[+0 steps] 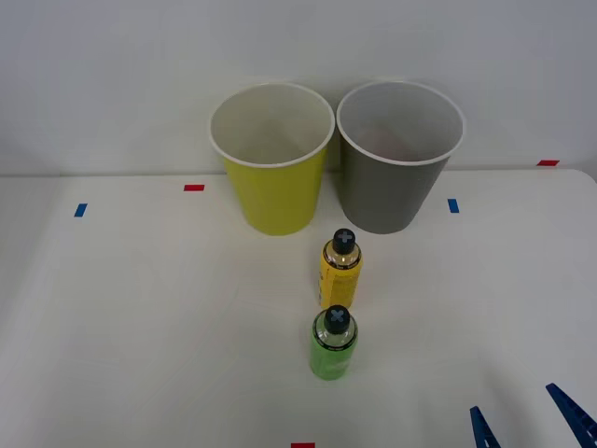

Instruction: Put cans in the gray bin, plastic bottles in the light green bin

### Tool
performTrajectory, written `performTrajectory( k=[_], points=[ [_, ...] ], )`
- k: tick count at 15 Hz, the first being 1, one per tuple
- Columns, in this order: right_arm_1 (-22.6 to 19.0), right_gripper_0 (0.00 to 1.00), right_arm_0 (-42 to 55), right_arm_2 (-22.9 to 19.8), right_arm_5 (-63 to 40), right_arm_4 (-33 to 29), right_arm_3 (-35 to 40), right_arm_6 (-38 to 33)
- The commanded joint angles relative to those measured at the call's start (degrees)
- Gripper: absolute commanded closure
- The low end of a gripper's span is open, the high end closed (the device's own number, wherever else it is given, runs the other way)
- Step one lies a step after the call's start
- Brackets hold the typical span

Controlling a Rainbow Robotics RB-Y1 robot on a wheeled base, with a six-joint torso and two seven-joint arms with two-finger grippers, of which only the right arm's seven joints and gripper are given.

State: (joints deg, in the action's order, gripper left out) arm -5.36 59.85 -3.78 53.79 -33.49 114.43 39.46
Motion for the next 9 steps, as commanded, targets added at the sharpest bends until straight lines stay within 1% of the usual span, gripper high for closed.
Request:
performTrajectory(
  k=[1, 9],
  points=[
    [0.0, 0.0, 0.0, 0.0, 0.0, 0.0, 0.0, 0.0],
    [0.0, 0.0, 0.0, 0.0, 0.0, 0.0, 0.0, 0.0]
  ],
)
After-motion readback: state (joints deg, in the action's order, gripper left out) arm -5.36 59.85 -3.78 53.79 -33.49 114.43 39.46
